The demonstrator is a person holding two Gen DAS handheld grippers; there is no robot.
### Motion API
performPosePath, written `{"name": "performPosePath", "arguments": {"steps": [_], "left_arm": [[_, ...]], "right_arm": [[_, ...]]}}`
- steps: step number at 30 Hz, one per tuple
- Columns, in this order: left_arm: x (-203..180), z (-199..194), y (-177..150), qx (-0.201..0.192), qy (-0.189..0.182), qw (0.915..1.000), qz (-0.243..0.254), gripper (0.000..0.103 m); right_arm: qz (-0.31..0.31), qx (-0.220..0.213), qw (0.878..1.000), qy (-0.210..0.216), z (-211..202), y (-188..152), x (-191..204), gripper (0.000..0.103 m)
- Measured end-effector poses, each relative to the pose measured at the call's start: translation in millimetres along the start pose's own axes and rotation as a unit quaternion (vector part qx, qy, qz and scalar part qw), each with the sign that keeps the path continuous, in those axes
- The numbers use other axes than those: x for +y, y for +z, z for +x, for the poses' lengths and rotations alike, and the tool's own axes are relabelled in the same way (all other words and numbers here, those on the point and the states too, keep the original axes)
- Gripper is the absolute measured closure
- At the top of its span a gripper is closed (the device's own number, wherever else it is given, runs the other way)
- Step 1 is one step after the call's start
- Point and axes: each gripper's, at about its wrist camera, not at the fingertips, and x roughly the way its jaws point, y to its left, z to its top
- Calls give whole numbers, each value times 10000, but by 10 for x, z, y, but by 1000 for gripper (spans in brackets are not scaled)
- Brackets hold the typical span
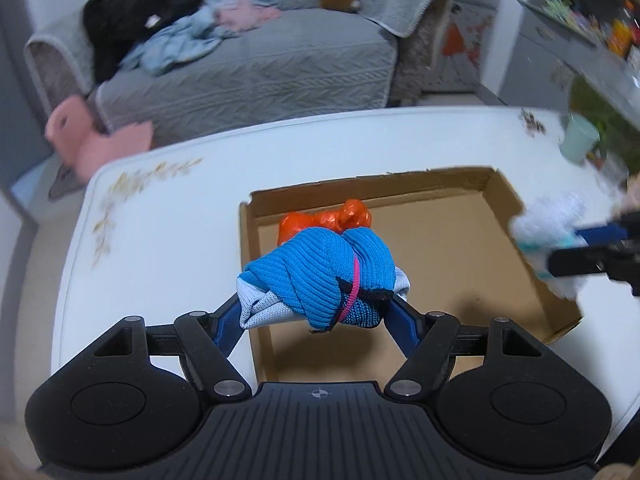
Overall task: Organize objects
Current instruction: 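Carry both items over the tray and release them beside the orange bundles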
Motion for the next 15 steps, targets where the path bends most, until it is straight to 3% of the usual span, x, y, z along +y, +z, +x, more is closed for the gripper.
{"name": "performPosePath", "arguments": {"steps": [5, 9, 15], "left_arm": [[-92, 335, -39, 171, 40, 9971, 743, 26], [-211, 541, -104, 209, 236, 9885, 1481, 26], [-256, 769, -157, 325, 354, 9791, 1977, 26]], "right_arm": [[-193, 233, 9995, 49, 385, 178, 107, 68], [-138, 407, 9990, 86, 699, 344, 136, 68], [-208, 713, 9972, 64, 1114, 460, 245, 68]]}}
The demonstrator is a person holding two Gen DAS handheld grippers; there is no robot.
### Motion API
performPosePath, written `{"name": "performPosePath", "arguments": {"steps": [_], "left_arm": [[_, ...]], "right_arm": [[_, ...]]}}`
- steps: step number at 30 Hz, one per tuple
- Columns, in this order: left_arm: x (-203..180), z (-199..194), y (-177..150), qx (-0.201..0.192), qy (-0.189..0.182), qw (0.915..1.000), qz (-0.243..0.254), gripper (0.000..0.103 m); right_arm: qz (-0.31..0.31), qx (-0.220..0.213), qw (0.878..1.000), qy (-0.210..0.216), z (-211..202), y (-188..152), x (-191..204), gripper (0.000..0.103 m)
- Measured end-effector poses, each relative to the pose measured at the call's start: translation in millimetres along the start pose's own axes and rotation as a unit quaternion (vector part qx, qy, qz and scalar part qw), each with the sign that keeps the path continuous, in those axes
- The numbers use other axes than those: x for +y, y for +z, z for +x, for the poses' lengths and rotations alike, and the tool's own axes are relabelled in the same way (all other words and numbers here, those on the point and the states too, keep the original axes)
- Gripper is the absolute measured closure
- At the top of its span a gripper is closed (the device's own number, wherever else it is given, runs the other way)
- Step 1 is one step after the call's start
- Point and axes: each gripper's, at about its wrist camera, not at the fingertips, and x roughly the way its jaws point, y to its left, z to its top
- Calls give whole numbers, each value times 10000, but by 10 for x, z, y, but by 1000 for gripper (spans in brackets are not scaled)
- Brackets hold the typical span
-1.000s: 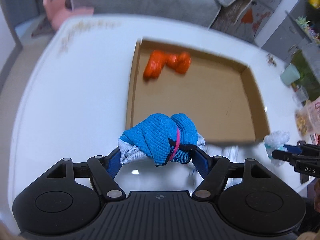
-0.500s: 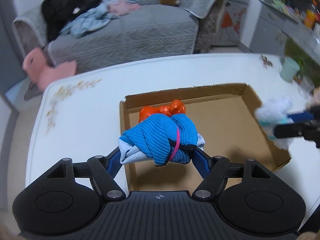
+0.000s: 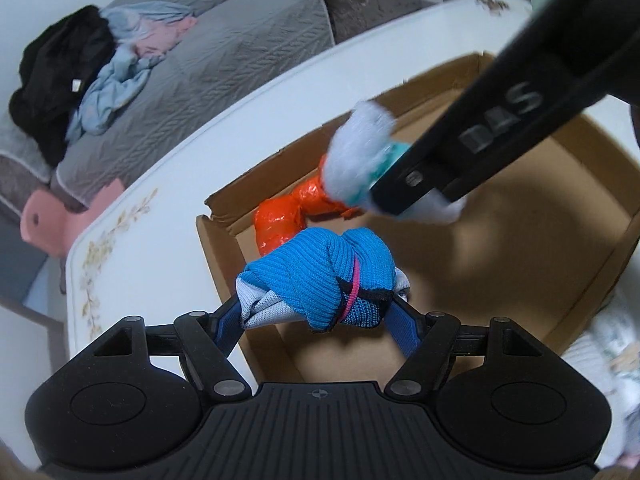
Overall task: Organize objects
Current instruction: 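Carry both items over the tray and release them beside the orange bundles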
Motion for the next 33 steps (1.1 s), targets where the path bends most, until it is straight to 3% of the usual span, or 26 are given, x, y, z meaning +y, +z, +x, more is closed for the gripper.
{"name": "performPosePath", "arguments": {"steps": [10, 33], "left_arm": [[97, 131, 23, 4, -15, 9999, -99, 24], [89, -26, 57, -43, 245, 9997, 49, 11]], "right_arm": [[112, 259, 9996, -100, 318, 80, -3, 67], [502, 295, 9982, 126, 304, 74, -56, 53]]}}
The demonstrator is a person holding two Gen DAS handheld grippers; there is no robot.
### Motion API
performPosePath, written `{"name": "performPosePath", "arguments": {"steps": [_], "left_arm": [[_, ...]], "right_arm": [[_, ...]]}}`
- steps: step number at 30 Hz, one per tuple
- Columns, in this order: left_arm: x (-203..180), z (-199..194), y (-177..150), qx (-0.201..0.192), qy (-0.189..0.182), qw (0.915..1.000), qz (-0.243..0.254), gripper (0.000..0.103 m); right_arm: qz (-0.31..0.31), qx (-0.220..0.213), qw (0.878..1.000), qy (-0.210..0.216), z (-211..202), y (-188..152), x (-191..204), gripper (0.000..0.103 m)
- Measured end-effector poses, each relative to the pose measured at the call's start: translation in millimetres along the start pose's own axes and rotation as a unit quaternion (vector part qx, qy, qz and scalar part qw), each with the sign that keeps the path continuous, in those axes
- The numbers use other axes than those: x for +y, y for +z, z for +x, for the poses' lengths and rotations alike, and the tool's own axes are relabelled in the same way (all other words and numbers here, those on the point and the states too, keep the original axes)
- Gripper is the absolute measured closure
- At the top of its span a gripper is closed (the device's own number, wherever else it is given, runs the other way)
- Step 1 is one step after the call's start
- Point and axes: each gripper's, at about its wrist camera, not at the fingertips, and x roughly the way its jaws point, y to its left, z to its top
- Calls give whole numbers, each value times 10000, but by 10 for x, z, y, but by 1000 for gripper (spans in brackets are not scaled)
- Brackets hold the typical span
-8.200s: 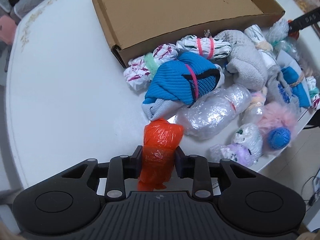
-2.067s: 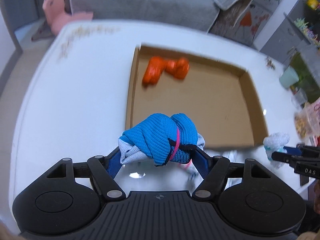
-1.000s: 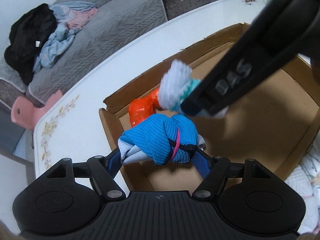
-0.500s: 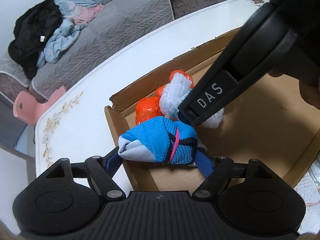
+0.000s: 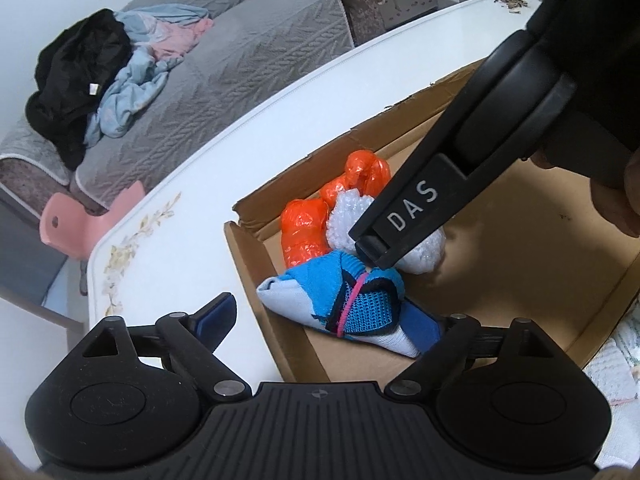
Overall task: Organize objects
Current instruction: 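Carry both items over the tray and release them beside the orange bundles, then grasp the green-banded sock roll with left tool while right grasps white sock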
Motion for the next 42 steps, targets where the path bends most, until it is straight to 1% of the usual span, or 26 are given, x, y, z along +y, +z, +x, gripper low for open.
{"name": "performPosePath", "arguments": {"steps": [4, 7, 10, 14, 19, 22, 24, 28, 29, 32, 33, 35, 39, 40, 42], "left_arm": [[28, -10, -11, 33, 9, 10000, -27, 11], [73, -73, -7, 9, -58, 9999, -121, 10], [126, -171, -10, -42, -114, 9997, -232, 8], [220, -333, -53, -27, -248, 9981, -563, 7], [321, -572, -143, 46, -398, 9937, -1050, 7], [353, -705, -191, 114, -617, 9871, -1474, 7], [368, -791, -202, 135, -763, 9824, -1698, 7], [374, -938, -205, 84, -822, 9760, -2013, 5], [388, -966, -223, 90, -852, 9723, -2174, 5], [426, -1013, -327, 150, -1065, 9566, -2708, 5], [417, -1021, -361, 188, -1092, 9534, -2807, 5], [382, -1036, -420, 259, -1070, 9498, -2930, 5], [350, -1031, -496, 375, -1162, 9358, -3307, 5], [343, -1042, -495, 347, -1142, 9343, -3359, 5], [313, -1056, -477, 268, -1085, 9353, -3357, 4]], "right_arm": [[-29, -75, 10000, -15, -53, 9, 25, 52], [-37, -122, 9999, -59, -100, 15, 26, 52], [-9, -123, 9999, -72, -141, -5, 4, 51], [-70, -147, 9998, -92, -257, -79, 5, 51], [-83, -288, 9995, -81, -556, -235, 21, 51], [-118, -376, 9992, -87, -711, -303, 73, 51], [-183, -385, 9990, -90, -782, -335, 125, 46], [-315, -437, 9985, -111, -890, -376, 233, 46], [-330, -472, 9983, -111, -917, -395, 254, 46], [-462, -515, 9975, -113, -969, -455, 288, 46], [-530, -557, 9970, -122, -985, -481, 302, 46], [-712, -623, 9955, -71, -1016, -539, 328, 46], [-1032, -823, 9912, -35, -1055, -626, 388, 46], [-1064, -881, 9904, -47, -1065, -648, 395, 46], [-1099, -992, 9890, 6, -1079, -690, 392, 45]]}}
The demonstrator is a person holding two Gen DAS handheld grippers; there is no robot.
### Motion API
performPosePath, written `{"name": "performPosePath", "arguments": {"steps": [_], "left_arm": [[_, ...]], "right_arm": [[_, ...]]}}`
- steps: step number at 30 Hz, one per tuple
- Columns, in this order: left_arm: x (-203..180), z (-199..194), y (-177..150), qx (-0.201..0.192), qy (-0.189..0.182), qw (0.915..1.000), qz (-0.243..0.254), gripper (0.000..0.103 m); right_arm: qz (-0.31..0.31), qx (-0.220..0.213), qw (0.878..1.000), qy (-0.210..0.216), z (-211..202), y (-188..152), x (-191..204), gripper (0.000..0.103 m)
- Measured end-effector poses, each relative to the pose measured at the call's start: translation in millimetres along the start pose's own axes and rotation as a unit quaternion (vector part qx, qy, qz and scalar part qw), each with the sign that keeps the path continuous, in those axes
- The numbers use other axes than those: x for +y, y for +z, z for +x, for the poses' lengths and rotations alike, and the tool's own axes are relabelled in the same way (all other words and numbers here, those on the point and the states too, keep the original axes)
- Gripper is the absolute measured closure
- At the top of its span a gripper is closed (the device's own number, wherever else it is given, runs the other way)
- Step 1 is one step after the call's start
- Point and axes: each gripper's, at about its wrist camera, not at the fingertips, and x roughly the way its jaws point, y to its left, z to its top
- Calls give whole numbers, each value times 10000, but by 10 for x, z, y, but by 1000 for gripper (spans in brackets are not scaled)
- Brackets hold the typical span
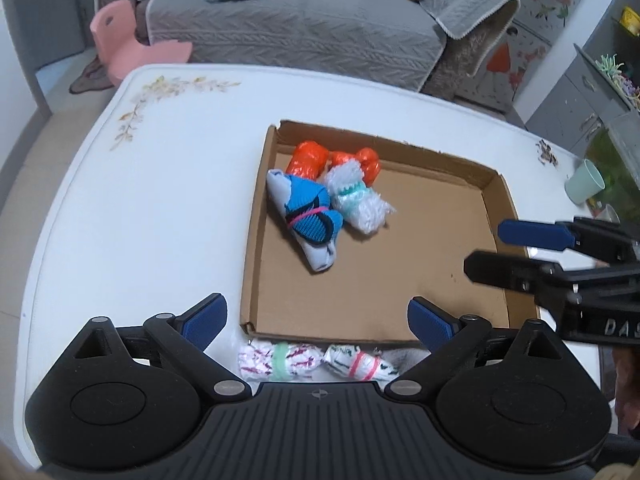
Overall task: Organize objects
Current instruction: 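Grasp the green-banded sock roll with left tool while right grasps white sock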
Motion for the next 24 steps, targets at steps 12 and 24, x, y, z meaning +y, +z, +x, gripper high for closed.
{"name": "performPosePath", "arguments": {"steps": [12, 24], "left_arm": [[26, 164, -140, 84, 130, 9996, 218, 4], [198, 375, -388, 280, 300, 9959, 811, 3]], "right_arm": [[260, -42, 9996, -129, -22, -188, -158, 38], [1247, 470, 9911, -14, -77, -396, -366, 26]]}}
